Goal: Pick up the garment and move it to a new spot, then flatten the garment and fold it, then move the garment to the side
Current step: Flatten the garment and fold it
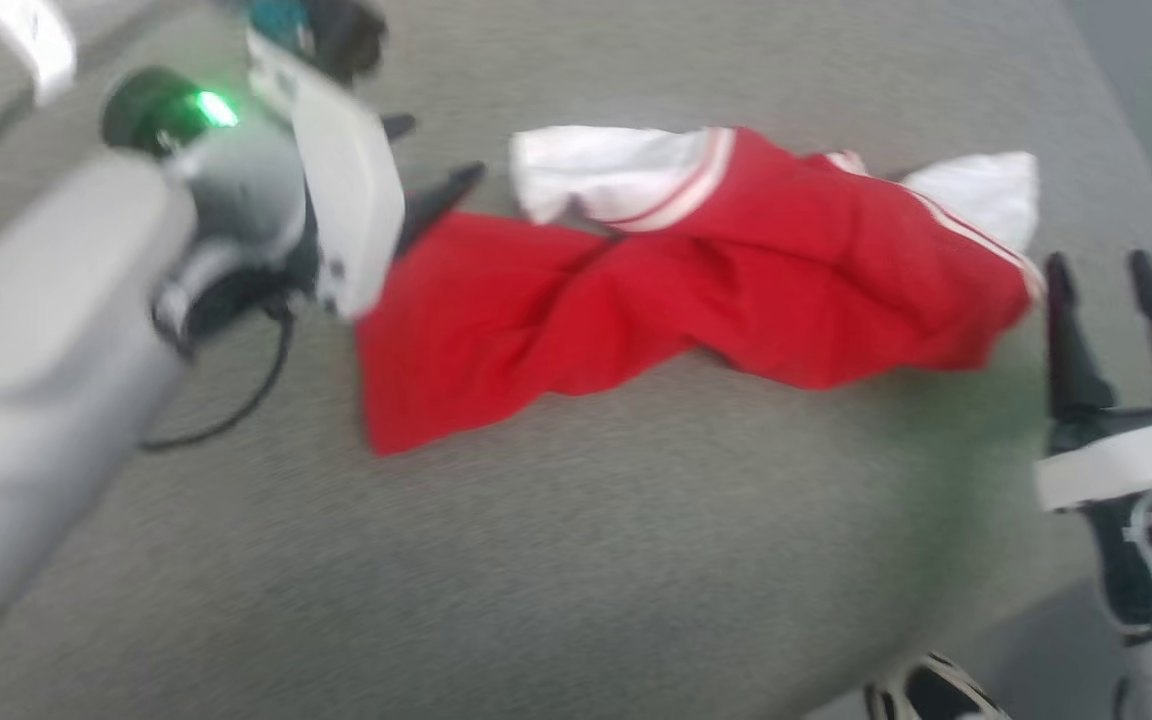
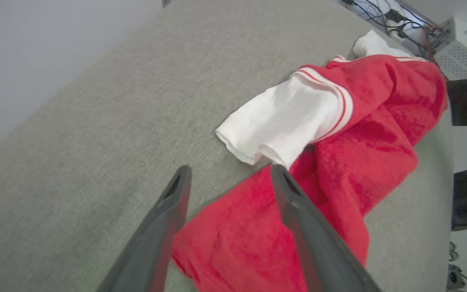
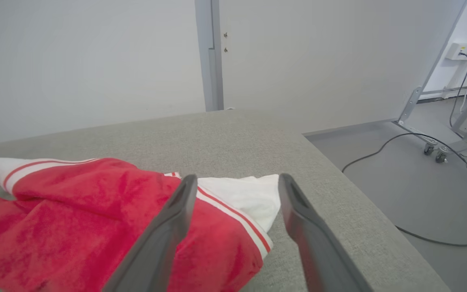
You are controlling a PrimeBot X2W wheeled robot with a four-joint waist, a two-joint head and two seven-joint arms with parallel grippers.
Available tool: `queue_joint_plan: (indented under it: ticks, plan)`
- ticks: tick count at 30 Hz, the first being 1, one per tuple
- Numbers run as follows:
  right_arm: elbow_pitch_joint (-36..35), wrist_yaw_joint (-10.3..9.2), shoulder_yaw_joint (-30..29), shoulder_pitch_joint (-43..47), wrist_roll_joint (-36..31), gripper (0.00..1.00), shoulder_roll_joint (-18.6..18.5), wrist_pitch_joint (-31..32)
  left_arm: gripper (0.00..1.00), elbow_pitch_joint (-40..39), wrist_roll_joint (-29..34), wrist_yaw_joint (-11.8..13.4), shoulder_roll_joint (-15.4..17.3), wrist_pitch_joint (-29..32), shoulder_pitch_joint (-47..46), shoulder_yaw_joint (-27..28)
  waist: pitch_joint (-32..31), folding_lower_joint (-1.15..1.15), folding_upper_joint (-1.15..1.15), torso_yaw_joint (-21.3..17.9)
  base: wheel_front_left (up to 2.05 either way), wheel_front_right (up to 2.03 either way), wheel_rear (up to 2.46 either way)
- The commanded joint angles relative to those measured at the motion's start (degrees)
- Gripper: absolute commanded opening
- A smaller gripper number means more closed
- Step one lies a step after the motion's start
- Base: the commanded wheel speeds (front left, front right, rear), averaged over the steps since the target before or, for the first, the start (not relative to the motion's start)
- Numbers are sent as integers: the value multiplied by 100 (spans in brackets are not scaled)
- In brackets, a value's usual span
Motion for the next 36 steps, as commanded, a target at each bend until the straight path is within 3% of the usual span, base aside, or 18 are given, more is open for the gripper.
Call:
queue_joint_plan:
  ticks: [1, 5, 8, 18, 19, 20, 28, 36]
  plan:
    - [-15, -4, 125, -78, 67, 100, 87, -94, 100, 302, -287, -7, -93, 452, -277, -114, 218, 0, 0, -439, 0, 0, 0]
    - [12, -5, 360, -109, 117, 100, 209, -192, 100, 1209, -670, -6, -375, 1238, -887, -248, 358, 0, 0, -774, 0, 0, 0]
    - [27, -4, 529, -174, 148, 100, 285, -246, 100, 1720, -692, -6, -480, 1498, -1151, -401, 449, 0, 0, -990, 0, 0, 0]
    - [104, -5, 805, -205, 232, 100, 319, -354, 100, 2451, -850, -6, -578, 1764, -1282, -897, 610, 0, 0, -1273, 0, 0, 0]
    - [105, -5, 800, -215, 233, 100, 311, -358, 64, 2417, -932, -6, -580, 1796, -1277, -931, 615, 0, 0, -1272, 0, 0, 0]
    - [112, -5, 782, -219, 231, 100, 303, -363, 0, 2412, -1036, -6, -591, 1839, -1252, -944, 612, 0, 0, -1260, 0, 0, 0]
    - [53, -4, 575, -182, 120, 100, 138, -366, 0, 2401, -1343, -6, -632, 1175, -1440, -817, 363, 0, 0, -657, 0, 0, 0]
    - [-159, -4, 432, -98, 50, 100, -66, -87, 0, 2314, -1674, -6, -84, 656, -1131, -680, -16, 0, 0, 144, 0, 0, 0]
